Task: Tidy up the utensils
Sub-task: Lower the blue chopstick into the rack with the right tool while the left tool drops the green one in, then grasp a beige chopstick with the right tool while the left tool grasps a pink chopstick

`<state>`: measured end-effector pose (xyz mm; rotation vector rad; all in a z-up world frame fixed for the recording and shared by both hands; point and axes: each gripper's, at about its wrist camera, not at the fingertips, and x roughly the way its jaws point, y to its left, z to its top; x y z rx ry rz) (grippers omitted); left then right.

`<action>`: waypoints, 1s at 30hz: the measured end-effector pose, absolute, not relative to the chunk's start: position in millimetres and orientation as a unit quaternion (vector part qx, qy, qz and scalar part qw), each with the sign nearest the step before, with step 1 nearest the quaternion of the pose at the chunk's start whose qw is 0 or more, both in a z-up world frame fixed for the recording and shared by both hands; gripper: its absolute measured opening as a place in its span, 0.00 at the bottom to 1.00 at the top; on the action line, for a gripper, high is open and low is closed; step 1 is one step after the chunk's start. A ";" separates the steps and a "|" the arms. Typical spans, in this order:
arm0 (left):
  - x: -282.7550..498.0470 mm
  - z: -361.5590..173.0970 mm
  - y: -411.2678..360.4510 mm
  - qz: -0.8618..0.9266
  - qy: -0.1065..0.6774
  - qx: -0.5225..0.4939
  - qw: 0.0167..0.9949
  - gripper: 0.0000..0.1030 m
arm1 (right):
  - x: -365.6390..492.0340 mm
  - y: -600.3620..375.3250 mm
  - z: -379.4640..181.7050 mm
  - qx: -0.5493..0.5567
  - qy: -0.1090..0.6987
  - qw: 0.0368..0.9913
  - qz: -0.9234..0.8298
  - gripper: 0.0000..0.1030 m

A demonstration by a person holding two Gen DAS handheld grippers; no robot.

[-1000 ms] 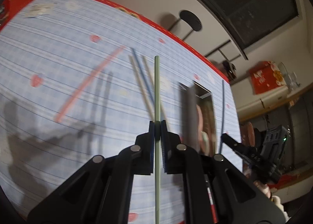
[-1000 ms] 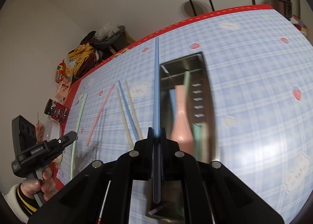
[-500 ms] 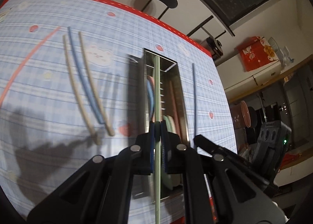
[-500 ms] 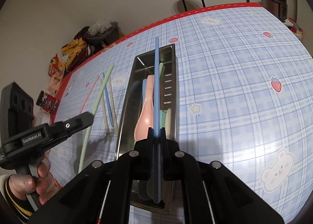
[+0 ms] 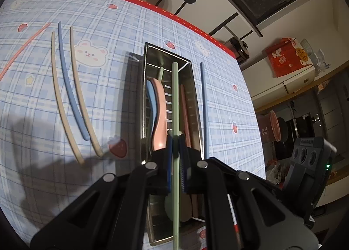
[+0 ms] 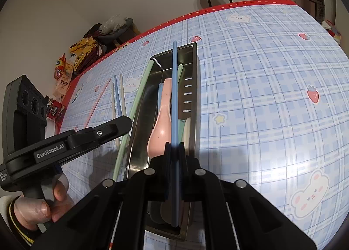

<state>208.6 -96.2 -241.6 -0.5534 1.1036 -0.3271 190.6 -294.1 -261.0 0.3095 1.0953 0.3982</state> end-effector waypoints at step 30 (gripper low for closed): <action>214.1 -181.0 -61.8 -0.147 0.459 -0.191 0.855 0.74 | 186.6 -295.7 -211.0 0.121 0.470 0.858 0.167 0.84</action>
